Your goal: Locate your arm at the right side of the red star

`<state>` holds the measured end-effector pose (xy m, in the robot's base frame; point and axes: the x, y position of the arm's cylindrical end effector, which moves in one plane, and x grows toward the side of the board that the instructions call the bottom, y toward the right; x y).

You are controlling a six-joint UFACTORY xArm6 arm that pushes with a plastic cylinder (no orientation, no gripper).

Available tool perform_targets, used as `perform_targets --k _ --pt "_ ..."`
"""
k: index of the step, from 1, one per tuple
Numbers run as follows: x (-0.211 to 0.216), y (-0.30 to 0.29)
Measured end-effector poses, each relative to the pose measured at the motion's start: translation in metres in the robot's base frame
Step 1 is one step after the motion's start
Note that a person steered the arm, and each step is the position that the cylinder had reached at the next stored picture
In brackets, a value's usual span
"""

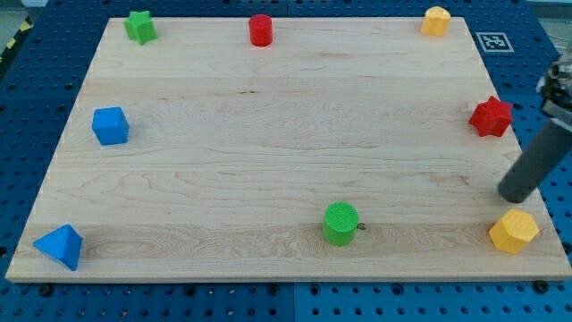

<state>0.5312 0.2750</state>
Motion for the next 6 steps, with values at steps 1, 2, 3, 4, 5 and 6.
perform_targets --k 1,2,3,4,5,6 --pt "-0.013 0.046" --pt "-0.032 0.070" --pt "-0.056 0.069" --pt "-0.091 0.057" --pt "-0.106 0.051" --pt "-0.115 0.039"
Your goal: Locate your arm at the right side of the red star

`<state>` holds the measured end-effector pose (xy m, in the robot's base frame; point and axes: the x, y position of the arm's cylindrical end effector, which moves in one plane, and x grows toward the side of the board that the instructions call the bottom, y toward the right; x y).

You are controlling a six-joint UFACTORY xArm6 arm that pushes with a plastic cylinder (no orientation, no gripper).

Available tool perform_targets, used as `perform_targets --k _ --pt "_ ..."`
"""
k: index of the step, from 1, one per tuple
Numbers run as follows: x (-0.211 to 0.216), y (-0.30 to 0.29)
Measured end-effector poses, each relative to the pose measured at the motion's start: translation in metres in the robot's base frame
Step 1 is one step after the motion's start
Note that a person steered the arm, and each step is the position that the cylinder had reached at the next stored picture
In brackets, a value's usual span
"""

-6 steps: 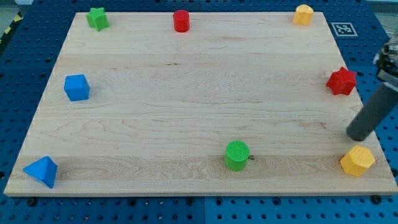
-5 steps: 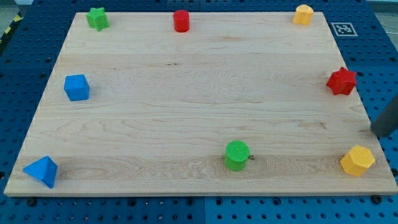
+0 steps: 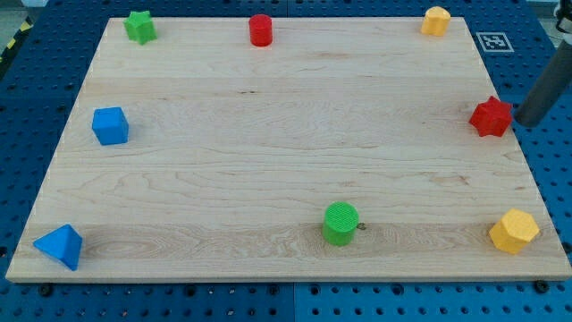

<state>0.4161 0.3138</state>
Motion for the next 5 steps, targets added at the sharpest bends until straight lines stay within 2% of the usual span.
perform_targets --k 5 --pt "0.0040 -0.0164"
